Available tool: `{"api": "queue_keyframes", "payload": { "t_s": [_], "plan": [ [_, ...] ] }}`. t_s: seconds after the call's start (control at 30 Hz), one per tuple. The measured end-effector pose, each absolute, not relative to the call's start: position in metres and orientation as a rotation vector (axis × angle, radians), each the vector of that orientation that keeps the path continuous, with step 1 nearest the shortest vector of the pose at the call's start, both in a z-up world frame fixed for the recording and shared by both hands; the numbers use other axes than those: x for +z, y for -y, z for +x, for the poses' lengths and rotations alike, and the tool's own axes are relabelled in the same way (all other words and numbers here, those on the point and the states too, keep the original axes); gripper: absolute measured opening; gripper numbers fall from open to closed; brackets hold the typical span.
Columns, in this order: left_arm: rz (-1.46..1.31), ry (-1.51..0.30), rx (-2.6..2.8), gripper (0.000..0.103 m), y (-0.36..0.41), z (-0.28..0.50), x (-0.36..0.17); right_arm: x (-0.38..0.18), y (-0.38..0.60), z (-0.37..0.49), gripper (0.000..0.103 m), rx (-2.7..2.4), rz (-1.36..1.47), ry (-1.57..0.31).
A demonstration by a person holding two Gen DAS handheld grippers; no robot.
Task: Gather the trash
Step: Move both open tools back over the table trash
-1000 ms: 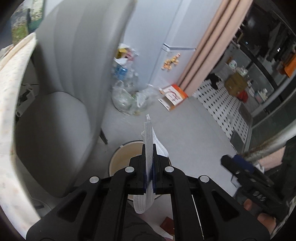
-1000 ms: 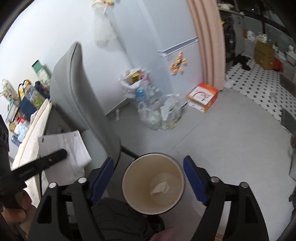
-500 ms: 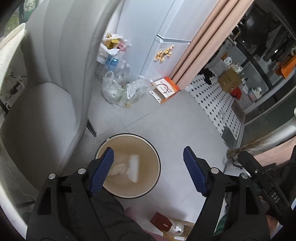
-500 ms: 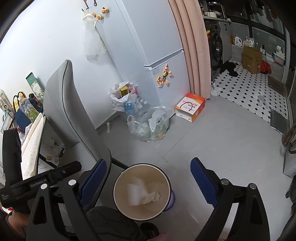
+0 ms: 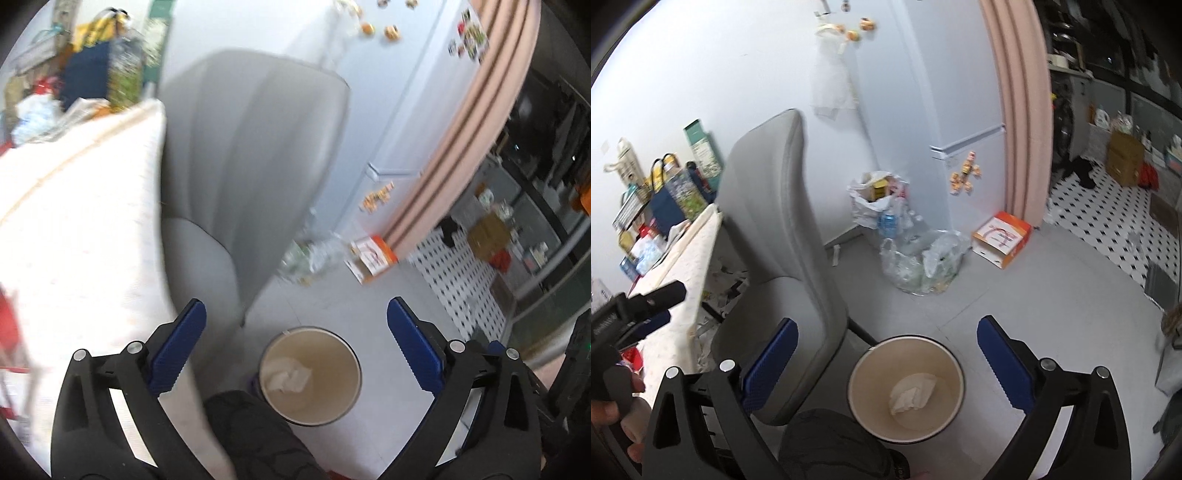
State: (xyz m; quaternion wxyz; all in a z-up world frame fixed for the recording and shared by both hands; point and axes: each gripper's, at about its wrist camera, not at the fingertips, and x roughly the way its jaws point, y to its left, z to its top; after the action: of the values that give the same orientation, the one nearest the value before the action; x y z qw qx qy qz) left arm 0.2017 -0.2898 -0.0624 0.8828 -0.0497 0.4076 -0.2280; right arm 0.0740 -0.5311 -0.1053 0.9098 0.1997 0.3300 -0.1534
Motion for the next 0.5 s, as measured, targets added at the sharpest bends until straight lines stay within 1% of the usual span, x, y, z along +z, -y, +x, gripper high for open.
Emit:
{"api": "queue_keyframes", "payload": {
  "t_s": [0.23,0.5],
  "plan": [
    [-0.159,-0.767,-0.391,0.097,0.221,0.187,-0.037,-0.082,0.466,0.090,0.095,-0.204,0.331,-0.663],
    [-0.235,-0.684,-0.288,0.097,0.144,0.168,-0.033,-0.063,0.404,0.100,0.095,-0.111,0.273,-0.646]
  ]
}}
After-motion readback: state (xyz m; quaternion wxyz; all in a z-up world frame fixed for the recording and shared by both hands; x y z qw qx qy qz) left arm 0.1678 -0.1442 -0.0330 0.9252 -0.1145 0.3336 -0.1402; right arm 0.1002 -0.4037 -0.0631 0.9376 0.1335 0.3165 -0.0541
